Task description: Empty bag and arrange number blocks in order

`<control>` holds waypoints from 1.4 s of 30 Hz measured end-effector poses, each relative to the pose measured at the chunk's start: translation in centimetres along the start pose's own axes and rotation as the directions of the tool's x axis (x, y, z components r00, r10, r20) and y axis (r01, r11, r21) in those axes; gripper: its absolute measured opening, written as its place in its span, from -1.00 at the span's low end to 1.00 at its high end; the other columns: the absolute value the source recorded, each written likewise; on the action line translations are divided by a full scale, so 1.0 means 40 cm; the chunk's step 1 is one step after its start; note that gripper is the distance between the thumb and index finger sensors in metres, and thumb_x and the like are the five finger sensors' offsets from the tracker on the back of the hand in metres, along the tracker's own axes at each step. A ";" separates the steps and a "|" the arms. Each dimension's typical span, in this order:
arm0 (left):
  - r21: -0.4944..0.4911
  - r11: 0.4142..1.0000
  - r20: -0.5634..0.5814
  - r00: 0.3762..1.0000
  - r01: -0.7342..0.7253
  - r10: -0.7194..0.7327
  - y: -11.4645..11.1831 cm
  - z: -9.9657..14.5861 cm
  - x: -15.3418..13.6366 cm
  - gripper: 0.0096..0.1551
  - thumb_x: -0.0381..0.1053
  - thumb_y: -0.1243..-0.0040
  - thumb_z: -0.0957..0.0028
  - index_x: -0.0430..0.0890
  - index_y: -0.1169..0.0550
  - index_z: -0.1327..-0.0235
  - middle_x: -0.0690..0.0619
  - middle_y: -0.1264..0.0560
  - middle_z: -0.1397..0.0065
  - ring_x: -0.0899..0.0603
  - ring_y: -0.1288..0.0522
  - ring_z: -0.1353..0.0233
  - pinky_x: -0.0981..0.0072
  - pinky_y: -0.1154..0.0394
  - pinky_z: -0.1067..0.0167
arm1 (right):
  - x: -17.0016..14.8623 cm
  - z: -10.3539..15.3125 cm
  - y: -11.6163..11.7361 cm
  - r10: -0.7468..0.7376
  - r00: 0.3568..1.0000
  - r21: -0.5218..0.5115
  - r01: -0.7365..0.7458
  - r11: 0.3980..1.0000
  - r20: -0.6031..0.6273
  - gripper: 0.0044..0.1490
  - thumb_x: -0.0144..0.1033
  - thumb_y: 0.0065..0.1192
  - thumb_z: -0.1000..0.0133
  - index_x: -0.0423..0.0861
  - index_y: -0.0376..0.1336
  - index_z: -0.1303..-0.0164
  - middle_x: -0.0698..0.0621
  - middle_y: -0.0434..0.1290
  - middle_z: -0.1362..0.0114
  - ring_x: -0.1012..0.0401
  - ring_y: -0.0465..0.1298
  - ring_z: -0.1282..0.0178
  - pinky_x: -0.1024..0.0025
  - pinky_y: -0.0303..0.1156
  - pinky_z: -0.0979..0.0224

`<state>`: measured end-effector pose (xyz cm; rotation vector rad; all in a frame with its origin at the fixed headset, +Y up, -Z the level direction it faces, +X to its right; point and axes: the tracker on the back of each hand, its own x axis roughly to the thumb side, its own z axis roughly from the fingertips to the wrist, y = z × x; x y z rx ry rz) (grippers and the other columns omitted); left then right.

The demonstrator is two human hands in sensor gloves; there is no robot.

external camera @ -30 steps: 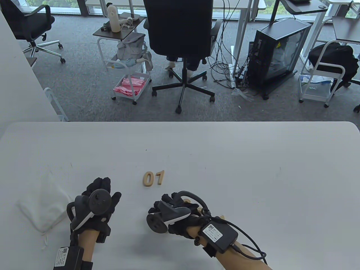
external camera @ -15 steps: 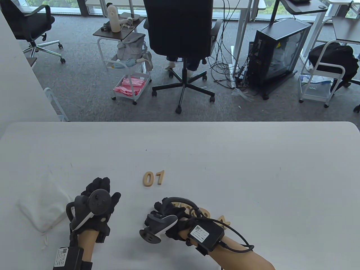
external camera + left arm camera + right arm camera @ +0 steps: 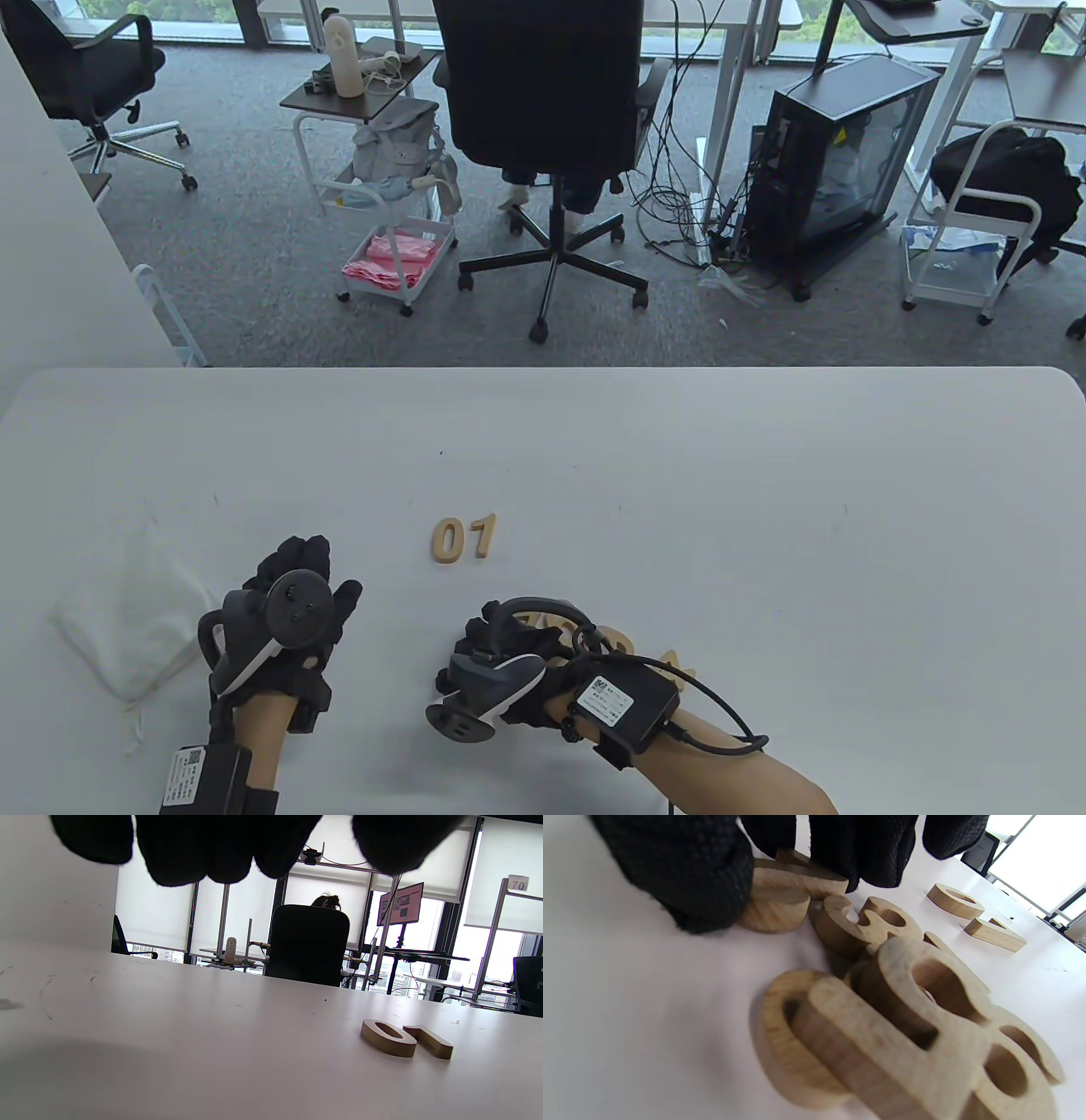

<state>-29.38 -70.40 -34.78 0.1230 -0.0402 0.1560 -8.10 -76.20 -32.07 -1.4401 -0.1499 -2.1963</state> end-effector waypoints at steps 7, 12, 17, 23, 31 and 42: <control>0.007 1.000 0.001 1.000 -0.004 0.004 0.001 -0.001 -0.002 -0.12 0.23 -0.08 -0.13 -0.28 -0.33 -0.56 -0.42 -0.25 -0.59 -0.56 -0.37 -0.51 -0.52 -0.32 -0.33 | -0.068 0.047 -0.067 -0.462 0.886 -0.195 0.446 0.874 -0.045 -0.20 0.01 0.43 0.00 0.10 0.26 -0.48 -0.34 0.25 -0.60 -0.29 0.46 -0.51 -0.32 0.36 -0.55; 0.014 1.000 0.003 1.000 -0.010 0.010 0.003 -0.001 -0.003 -0.12 0.23 -0.08 -0.13 -0.28 -0.33 -0.56 -0.42 -0.25 -0.59 -0.56 -0.37 -0.51 -0.52 -0.32 -0.33 | -0.144 0.122 -0.065 -0.795 0.604 -0.379 0.750 0.542 0.057 -0.25 0.02 0.42 -0.01 0.06 0.29 -0.43 -0.35 0.22 -0.60 -0.21 0.54 -0.42 -0.16 0.53 -0.49; 0.020 1.000 0.009 1.000 -0.008 0.008 0.001 -0.002 -0.001 -0.12 0.23 -0.09 -0.12 -0.29 -0.33 -0.56 -0.42 -0.25 -0.59 -0.56 -0.37 -0.51 -0.51 -0.32 -0.33 | -0.193 0.197 -0.025 -0.901 0.413 -0.535 0.795 0.285 0.135 -0.37 -0.06 0.44 -0.03 0.05 0.35 -0.31 -0.39 0.21 -0.59 -0.08 0.62 -0.36 0.00 0.63 -0.44; 0.020 1.000 0.007 1.000 -0.009 0.009 0.001 -0.002 -0.003 -0.13 0.23 -0.09 -0.12 -0.29 -0.33 -0.56 -0.42 -0.25 -0.59 -0.56 -0.37 -0.51 -0.52 -0.32 -0.33 | -0.225 0.251 0.062 -0.949 0.040 -0.552 0.821 -0.147 0.312 -0.15 -0.10 0.53 -0.01 -0.01 0.22 -0.50 -0.42 0.15 -0.60 -0.05 0.58 -0.40 0.02 0.60 -0.48; 0.015 1.000 -0.005 1.000 -0.015 0.015 0.001 -0.001 -0.009 -0.13 0.23 -0.09 -0.12 -0.28 -0.33 -0.56 -0.42 -0.25 -0.59 -0.56 -0.37 -0.51 -0.51 -0.32 -0.33 | -0.252 0.300 0.133 -0.900 -0.218 -0.530 0.746 -0.403 0.377 -0.16 0.12 0.39 -0.03 0.09 0.18 -0.50 -0.32 0.21 -0.54 -0.04 0.58 -0.26 0.01 0.60 -0.33; 0.015 1.000 -0.005 1.000 -0.008 0.008 0.002 -0.004 -0.007 -0.13 0.23 -0.09 -0.13 -0.29 -0.33 -0.56 -0.42 -0.25 -0.59 -0.56 -0.37 -0.51 -0.52 -0.32 -0.33 | -0.296 0.358 0.163 -0.927 -0.171 -0.754 0.542 -0.371 0.333 -0.39 -0.15 0.34 -0.16 -0.11 0.29 -0.38 -0.04 0.54 -0.28 0.15 0.76 0.00 0.21 0.76 -0.11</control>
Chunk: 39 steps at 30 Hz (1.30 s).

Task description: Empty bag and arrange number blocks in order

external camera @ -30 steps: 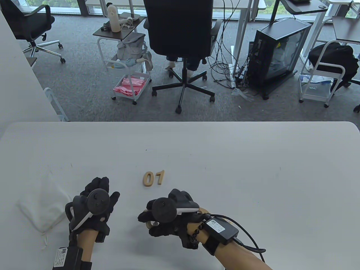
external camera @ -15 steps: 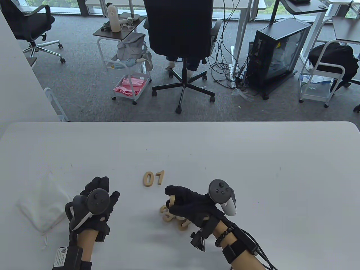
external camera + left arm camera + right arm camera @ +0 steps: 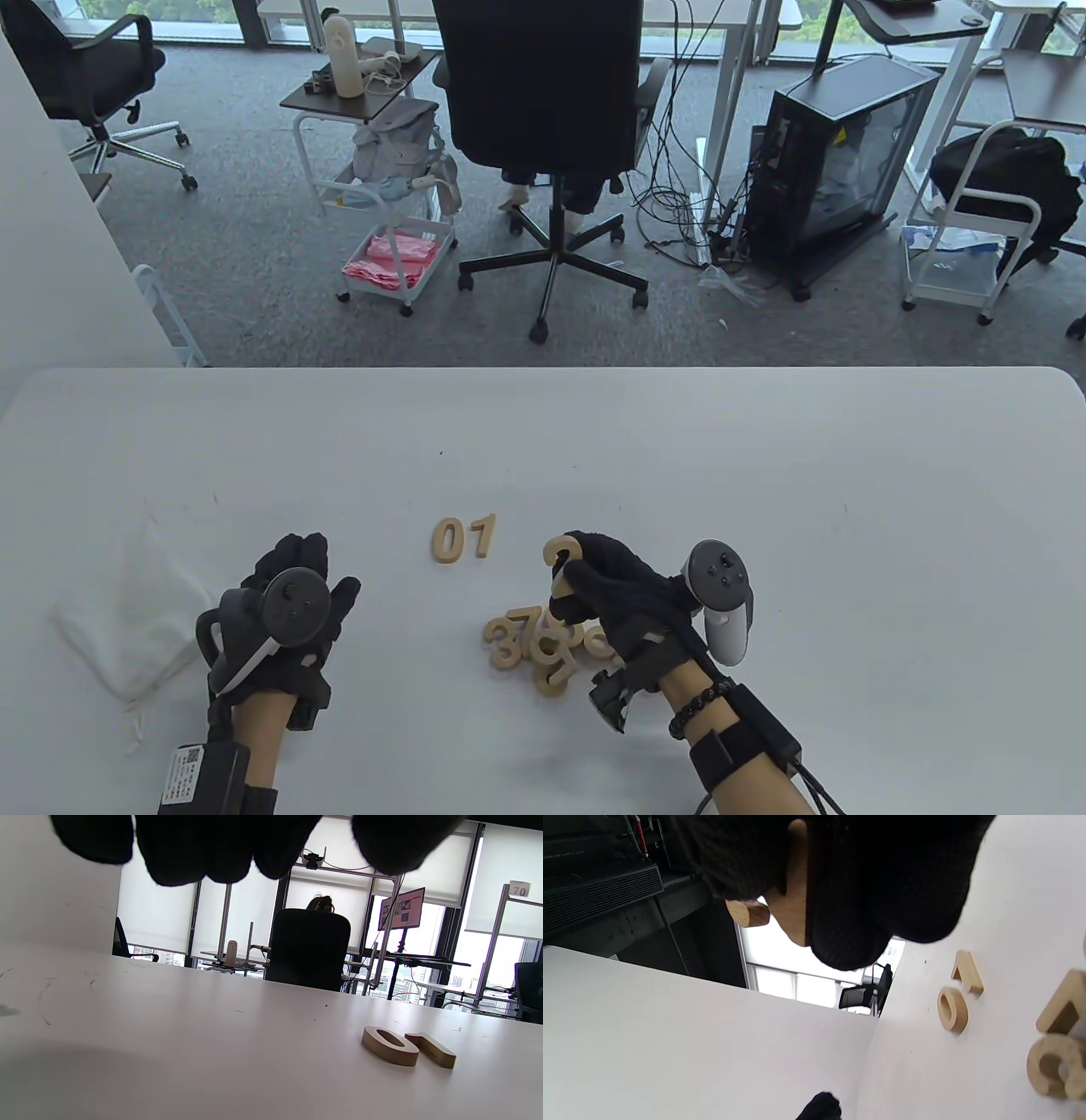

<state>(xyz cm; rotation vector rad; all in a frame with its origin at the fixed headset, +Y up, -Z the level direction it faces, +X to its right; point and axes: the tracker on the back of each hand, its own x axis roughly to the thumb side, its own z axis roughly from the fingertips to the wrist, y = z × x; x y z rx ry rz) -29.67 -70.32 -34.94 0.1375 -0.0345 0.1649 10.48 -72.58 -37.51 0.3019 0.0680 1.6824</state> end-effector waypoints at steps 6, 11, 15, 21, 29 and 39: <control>0.005 1.000 0.005 1.000 -0.001 0.001 0.001 -0.002 0.001 -0.13 0.23 -0.09 -0.12 -0.29 -0.34 -0.56 -0.42 -0.25 -0.58 -0.56 -0.37 -0.51 -0.51 -0.32 -0.33 | 0.032 -0.003 -0.043 0.083 0.996 -0.103 -0.086 0.991 -0.028 -0.31 -0.28 0.39 -0.14 -0.22 0.25 -0.44 -0.11 0.55 -0.28 0.10 0.77 -0.02 0.16 0.78 -0.11; 0.008 1.000 0.009 1.000 0.000 0.000 0.000 -0.004 0.002 -0.13 0.23 -0.09 -0.12 -0.28 -0.34 -0.56 -0.43 -0.25 -0.58 -0.56 -0.37 -0.51 -0.52 -0.32 -0.33 | 0.043 -0.027 -0.066 0.125 0.986 -0.137 -0.139 0.981 -0.107 -0.39 -0.31 0.40 -0.11 -0.21 0.32 -0.36 -0.19 0.52 -0.30 0.08 0.77 -0.05 0.14 0.80 -0.13; 0.007 1.000 0.011 1.000 0.003 -0.003 -0.001 -0.003 0.005 -0.13 0.23 -0.09 -0.12 -0.29 -0.34 -0.56 -0.42 -0.25 -0.58 -0.56 -0.37 -0.51 -0.52 -0.32 -0.33 | 0.047 -0.068 -0.060 0.151 0.970 -0.126 -0.177 0.976 -0.190 -0.43 -0.33 0.39 -0.10 -0.16 0.35 -0.33 -0.29 0.40 -0.36 0.02 0.72 -0.10 0.06 0.74 -0.17; 0.012 1.000 0.015 1.000 -0.001 0.000 0.001 -0.002 0.006 -0.13 0.23 -0.09 -0.12 -0.29 -0.34 -0.56 -0.42 -0.25 -0.58 -0.56 -0.37 -0.51 -0.52 -0.32 -0.33 | 0.055 -0.149 -0.041 0.273 0.914 -0.156 -0.329 0.931 -0.300 -0.42 -0.28 0.44 -0.07 -0.17 0.40 -0.28 -0.17 0.51 -0.24 0.05 0.71 0.05 0.08 0.71 -0.05; 0.033 0.999 0.019 1.000 -0.004 0.004 0.004 0.000 0.006 -0.13 0.23 -0.09 -0.12 -0.29 -0.33 -0.56 -0.42 -0.25 -0.59 -0.56 -0.37 -0.51 -0.52 -0.32 -0.33 | 0.064 -0.223 0.001 0.420 0.826 -0.116 -0.492 0.863 -0.377 -0.37 -0.30 0.45 -0.08 -0.32 0.38 -0.30 -0.21 0.58 -0.16 0.09 0.76 0.16 0.15 0.76 0.09; 0.037 0.999 0.016 1.000 -0.011 0.011 0.006 0.002 0.003 -0.13 0.23 -0.09 -0.12 -0.29 -0.34 -0.56 -0.42 -0.25 -0.59 -0.56 -0.37 -0.51 -0.52 -0.32 -0.33 | -0.006 -0.301 0.117 0.616 0.630 0.039 -0.684 0.729 -0.473 -0.33 -0.32 0.48 -0.06 -0.39 0.38 -0.29 -0.21 0.62 -0.07 0.11 0.78 0.26 0.19 0.78 0.18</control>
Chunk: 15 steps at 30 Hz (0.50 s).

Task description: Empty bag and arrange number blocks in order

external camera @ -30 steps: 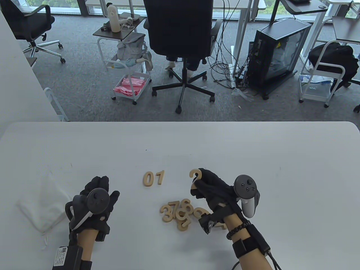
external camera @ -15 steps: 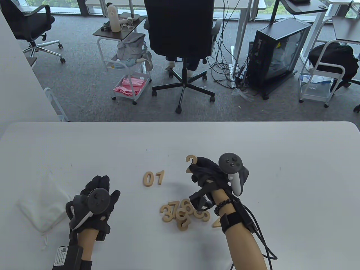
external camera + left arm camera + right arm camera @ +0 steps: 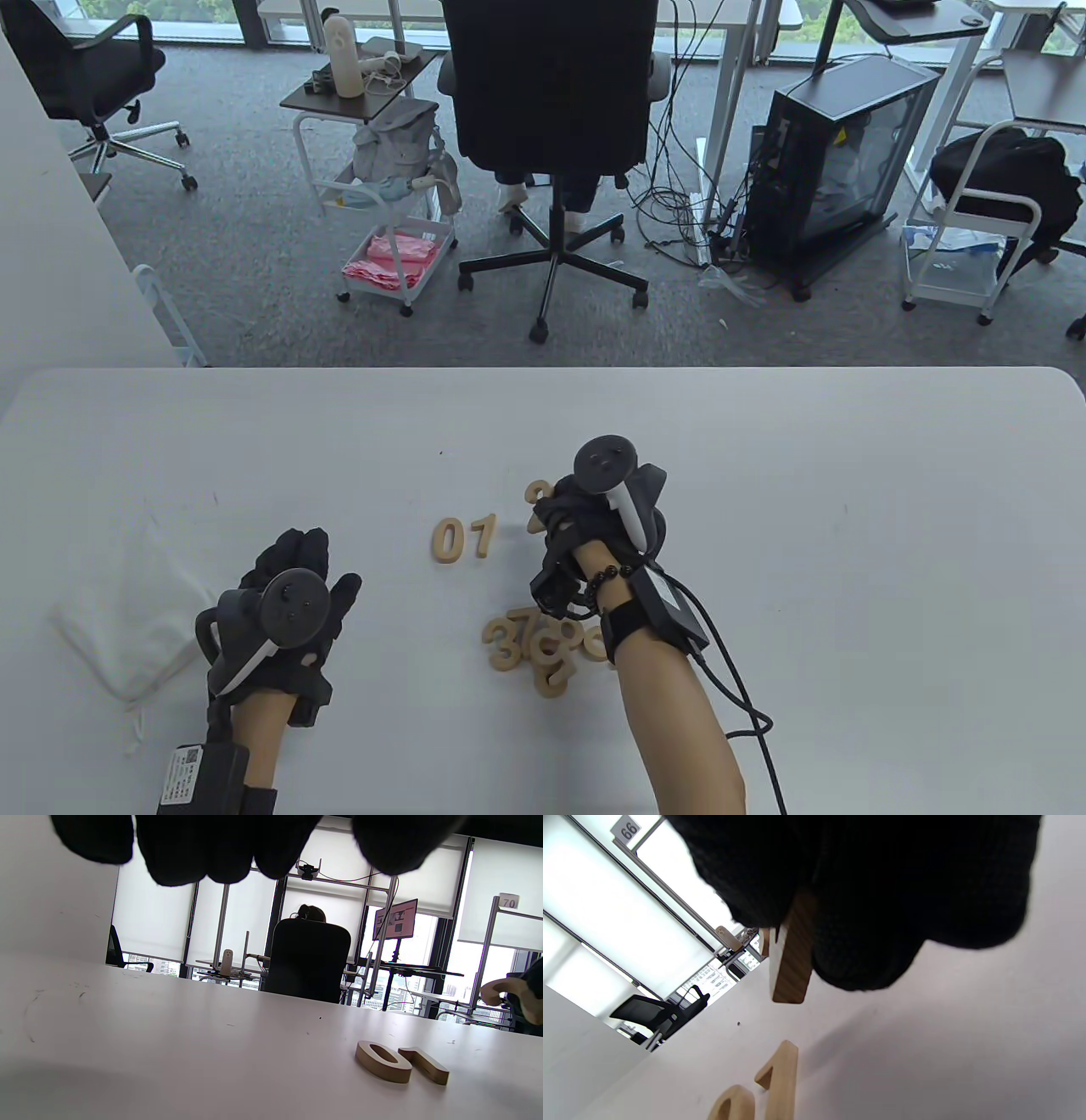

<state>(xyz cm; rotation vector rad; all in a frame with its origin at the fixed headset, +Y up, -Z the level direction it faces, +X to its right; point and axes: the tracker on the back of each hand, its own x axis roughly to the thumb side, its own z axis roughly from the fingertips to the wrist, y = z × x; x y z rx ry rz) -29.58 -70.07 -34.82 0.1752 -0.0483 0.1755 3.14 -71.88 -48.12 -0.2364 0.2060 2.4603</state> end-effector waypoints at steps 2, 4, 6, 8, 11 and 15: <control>-0.002 1.000 0.001 1.000 -0.003 0.003 0.000 0.000 0.000 -0.13 0.23 -0.09 -0.12 -0.28 -0.33 -0.56 -0.42 -0.25 -0.59 -0.57 -0.37 -0.51 -0.52 -0.32 -0.33 | 0.005 -0.014 0.031 0.032 0.999 -0.004 -0.032 0.999 -0.024 -0.34 -0.32 0.49 -0.06 -0.40 0.39 -0.27 -0.21 0.63 -0.04 0.12 0.79 0.28 0.20 0.79 0.20; -0.003 1.000 0.001 1.000 0.000 0.000 0.000 0.001 0.000 -0.13 0.23 -0.09 -0.12 -0.28 -0.34 -0.56 -0.42 -0.25 -0.59 -0.56 -0.37 -0.51 -0.52 -0.32 -0.33 | 0.010 -0.028 0.052 0.062 0.997 -0.010 -0.062 0.998 -0.038 -0.34 -0.32 0.49 -0.05 -0.40 0.40 -0.27 -0.21 0.64 -0.04 0.12 0.79 0.28 0.20 0.79 0.21; -0.001 1.000 0.000 1.000 -0.004 0.004 0.000 0.001 0.000 -0.12 0.23 -0.09 -0.12 -0.28 -0.33 -0.56 -0.42 -0.25 -0.59 -0.57 -0.37 -0.51 -0.52 -0.32 -0.33 | 0.015 -0.041 0.070 0.090 0.995 -0.006 -0.090 0.996 -0.051 -0.34 -0.32 0.50 -0.04 -0.41 0.40 -0.25 -0.21 0.64 -0.02 0.13 0.79 0.29 0.21 0.80 0.22; -0.003 1.000 -0.001 1.000 -0.005 0.005 -0.001 0.001 0.000 -0.13 0.23 -0.09 -0.12 -0.28 -0.34 -0.56 -0.42 -0.25 -0.59 -0.56 -0.37 -0.51 -0.52 -0.32 -0.33 | 0.019 -0.054 0.086 0.111 0.992 0.001 -0.111 0.994 -0.058 -0.34 -0.32 0.50 -0.04 -0.41 0.41 -0.24 -0.22 0.65 -0.01 0.13 0.80 0.29 0.21 0.80 0.23; -0.007 1.000 -0.001 1.000 -0.001 0.001 -0.001 0.001 0.000 -0.13 0.23 -0.09 -0.12 -0.28 -0.34 -0.56 -0.42 -0.25 -0.59 -0.56 -0.37 -0.51 -0.52 -0.32 -0.33 | 0.021 -0.066 0.103 0.140 0.988 0.003 -0.141 0.990 -0.067 -0.35 -0.33 0.50 -0.04 -0.41 0.42 -0.23 -0.22 0.65 0.00 0.12 0.80 0.29 0.21 0.80 0.24; -0.003 1.000 -0.006 1.000 -0.003 0.003 0.002 0.001 -0.002 -0.13 0.23 -0.09 -0.12 -0.28 -0.34 -0.56 -0.42 -0.25 -0.59 -0.57 -0.37 -0.51 -0.52 -0.32 -0.33 | 0.020 -0.078 0.123 0.154 0.985 0.026 -0.153 0.988 -0.074 -0.36 -0.32 0.51 -0.03 -0.42 0.43 -0.21 -0.22 0.67 0.02 0.12 0.80 0.30 0.22 0.80 0.25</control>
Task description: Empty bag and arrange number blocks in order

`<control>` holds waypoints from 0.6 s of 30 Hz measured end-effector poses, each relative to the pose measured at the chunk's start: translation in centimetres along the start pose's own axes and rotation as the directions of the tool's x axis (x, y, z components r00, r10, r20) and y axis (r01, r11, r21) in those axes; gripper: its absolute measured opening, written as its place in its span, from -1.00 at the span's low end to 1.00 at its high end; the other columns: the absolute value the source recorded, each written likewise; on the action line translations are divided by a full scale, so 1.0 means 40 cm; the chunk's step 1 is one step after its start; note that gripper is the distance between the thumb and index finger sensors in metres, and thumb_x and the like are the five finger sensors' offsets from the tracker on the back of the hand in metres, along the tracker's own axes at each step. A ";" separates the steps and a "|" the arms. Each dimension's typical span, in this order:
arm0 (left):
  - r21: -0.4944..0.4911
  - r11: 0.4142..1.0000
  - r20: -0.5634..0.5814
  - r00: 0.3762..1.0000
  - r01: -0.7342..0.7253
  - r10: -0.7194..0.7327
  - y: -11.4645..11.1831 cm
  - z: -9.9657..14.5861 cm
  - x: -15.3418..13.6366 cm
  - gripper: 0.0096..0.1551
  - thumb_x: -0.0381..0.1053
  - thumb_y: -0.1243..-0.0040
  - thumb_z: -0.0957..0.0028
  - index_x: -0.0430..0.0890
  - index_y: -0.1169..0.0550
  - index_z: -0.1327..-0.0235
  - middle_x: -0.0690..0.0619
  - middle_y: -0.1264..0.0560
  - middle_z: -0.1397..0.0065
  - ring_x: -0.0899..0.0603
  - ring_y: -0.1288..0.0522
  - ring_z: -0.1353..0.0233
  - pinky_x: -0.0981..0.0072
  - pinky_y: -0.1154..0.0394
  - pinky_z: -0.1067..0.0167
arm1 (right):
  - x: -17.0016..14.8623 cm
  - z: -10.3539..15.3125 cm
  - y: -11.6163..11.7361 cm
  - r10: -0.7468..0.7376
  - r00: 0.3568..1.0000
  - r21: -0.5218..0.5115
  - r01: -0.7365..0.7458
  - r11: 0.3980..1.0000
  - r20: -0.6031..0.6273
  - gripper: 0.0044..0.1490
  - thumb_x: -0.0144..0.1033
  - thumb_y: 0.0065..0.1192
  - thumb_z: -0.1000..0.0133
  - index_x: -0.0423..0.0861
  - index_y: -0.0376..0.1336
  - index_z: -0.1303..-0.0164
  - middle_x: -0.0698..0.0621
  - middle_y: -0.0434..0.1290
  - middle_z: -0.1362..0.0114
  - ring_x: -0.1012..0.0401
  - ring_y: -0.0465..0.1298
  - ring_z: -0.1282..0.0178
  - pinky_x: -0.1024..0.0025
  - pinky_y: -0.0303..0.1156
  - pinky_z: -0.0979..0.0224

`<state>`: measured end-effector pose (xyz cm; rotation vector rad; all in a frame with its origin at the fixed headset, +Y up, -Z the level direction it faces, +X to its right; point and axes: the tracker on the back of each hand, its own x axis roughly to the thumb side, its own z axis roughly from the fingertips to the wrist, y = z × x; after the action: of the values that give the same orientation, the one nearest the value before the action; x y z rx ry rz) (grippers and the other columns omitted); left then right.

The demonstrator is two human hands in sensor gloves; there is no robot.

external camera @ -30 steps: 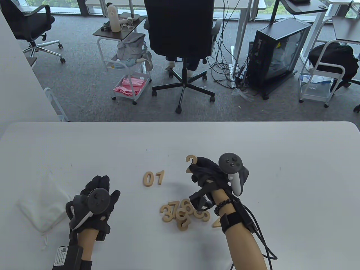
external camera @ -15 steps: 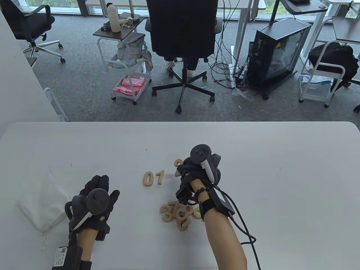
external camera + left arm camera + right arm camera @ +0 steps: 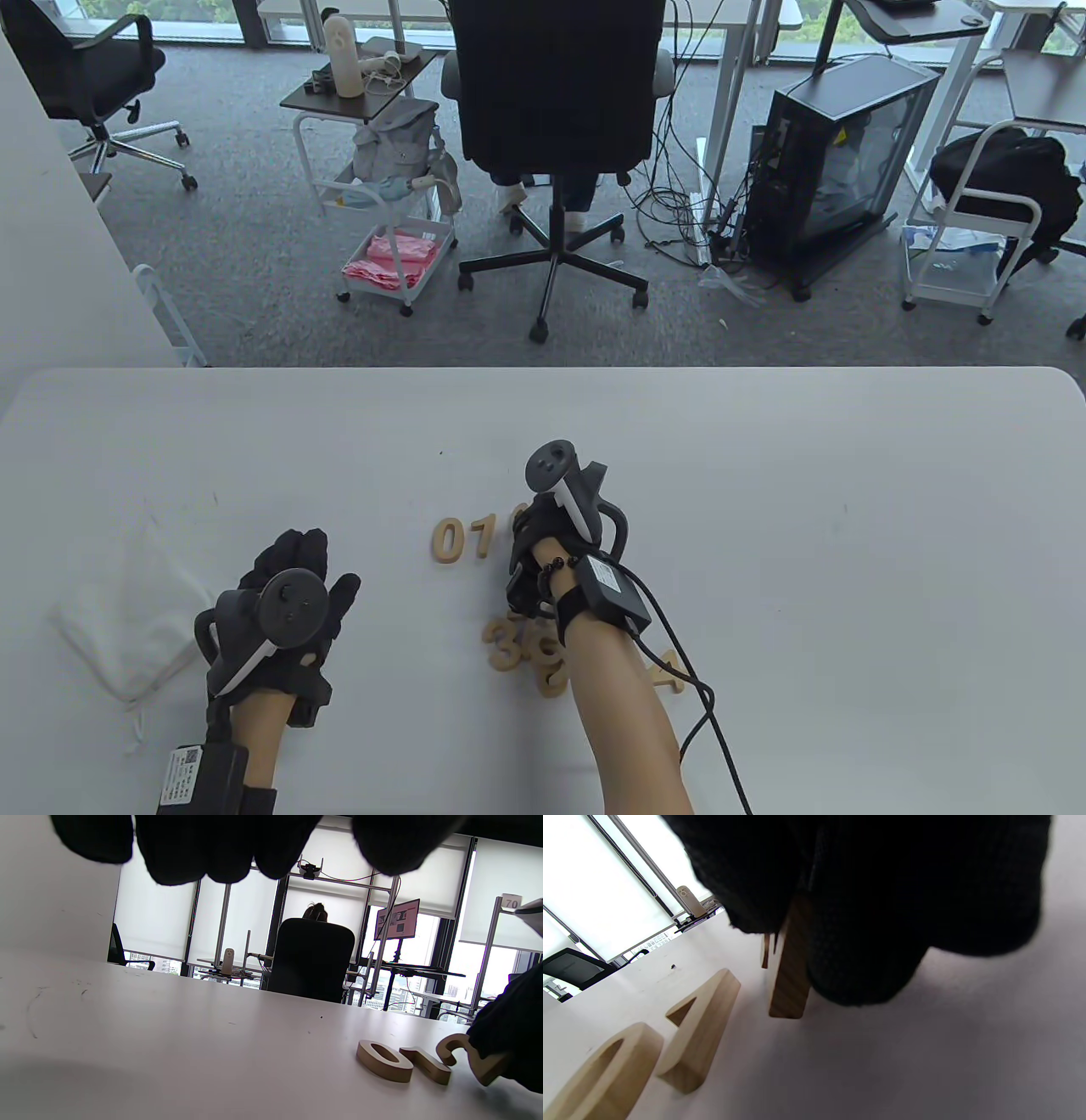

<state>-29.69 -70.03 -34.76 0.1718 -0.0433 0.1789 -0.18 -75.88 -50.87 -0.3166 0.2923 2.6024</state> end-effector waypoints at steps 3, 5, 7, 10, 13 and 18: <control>0.003 1.000 0.001 1.000 0.003 -0.003 0.000 0.000 0.000 -0.13 0.23 -0.09 -0.12 -0.28 -0.34 -0.56 -0.42 -0.25 -0.59 -0.56 -0.37 -0.51 -0.52 -0.32 -0.33 | 0.003 -0.003 0.004 0.020 1.000 -0.007 -0.020 1.000 -0.001 -0.35 -0.30 0.51 -0.03 -0.43 0.44 -0.19 -0.21 0.68 0.05 0.13 0.81 0.33 0.23 0.81 0.27; 0.004 1.000 0.000 1.000 0.003 -0.003 0.001 -0.001 0.000 -0.13 0.23 -0.09 -0.12 -0.28 -0.34 -0.56 -0.42 -0.25 -0.59 -0.57 -0.37 -0.51 -0.52 -0.32 -0.33 | 0.004 -0.006 0.005 0.049 0.999 0.000 -0.049 0.999 0.002 -0.34 -0.29 0.51 -0.03 -0.43 0.44 -0.19 -0.20 0.70 0.06 0.14 0.82 0.34 0.24 0.81 0.27; 0.002 1.000 -0.002 1.000 0.001 -0.001 0.001 -0.001 -0.001 -0.13 0.23 -0.09 -0.12 -0.28 -0.34 -0.56 -0.42 -0.25 -0.59 -0.57 -0.37 -0.51 -0.52 -0.32 -0.33 | 0.004 -0.005 0.007 0.059 0.998 0.003 -0.059 0.998 0.008 -0.31 -0.28 0.52 -0.03 -0.44 0.42 -0.23 -0.17 0.71 0.07 0.15 0.82 0.35 0.25 0.81 0.28; 0.004 1.000 -0.005 1.000 -0.001 0.001 0.002 0.000 -0.002 -0.13 0.23 -0.09 -0.12 -0.28 -0.34 -0.56 -0.42 -0.25 -0.59 -0.57 -0.37 -0.51 -0.52 -0.32 -0.33 | 0.010 -0.003 0.012 0.118 0.992 -0.015 -0.117 0.993 0.039 -0.29 -0.25 0.51 -0.03 -0.41 0.41 -0.26 -0.15 0.72 0.10 0.17 0.82 0.36 0.26 0.81 0.28; 0.006 1.000 -0.005 1.000 0.002 -0.002 0.003 0.000 -0.002 -0.13 0.23 -0.09 -0.12 -0.28 -0.34 -0.56 -0.42 -0.25 -0.59 -0.57 -0.37 -0.51 -0.52 -0.32 -0.33 | 0.012 -0.003 0.015 0.156 0.986 -0.017 -0.156 0.988 0.065 -0.30 -0.23 0.50 -0.03 -0.35 0.41 -0.27 -0.12 0.72 0.10 0.17 0.82 0.34 0.25 0.80 0.25; 0.011 1.000 -0.009 1.000 0.000 0.000 0.004 0.000 -0.004 -0.13 0.23 -0.09 -0.12 -0.28 -0.34 -0.56 -0.42 -0.25 -0.59 -0.57 -0.37 -0.51 -0.52 -0.32 -0.33 | 0.013 -0.001 0.021 0.207 0.974 -0.036 -0.204 0.978 0.090 -0.30 -0.18 0.49 -0.03 -0.32 0.42 -0.27 -0.06 0.71 0.11 0.19 0.80 0.35 0.25 0.79 0.25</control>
<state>-29.89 -69.90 -34.73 0.1820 -0.0332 0.1801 -1.06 -76.36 -50.93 -0.1811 0.2708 2.8173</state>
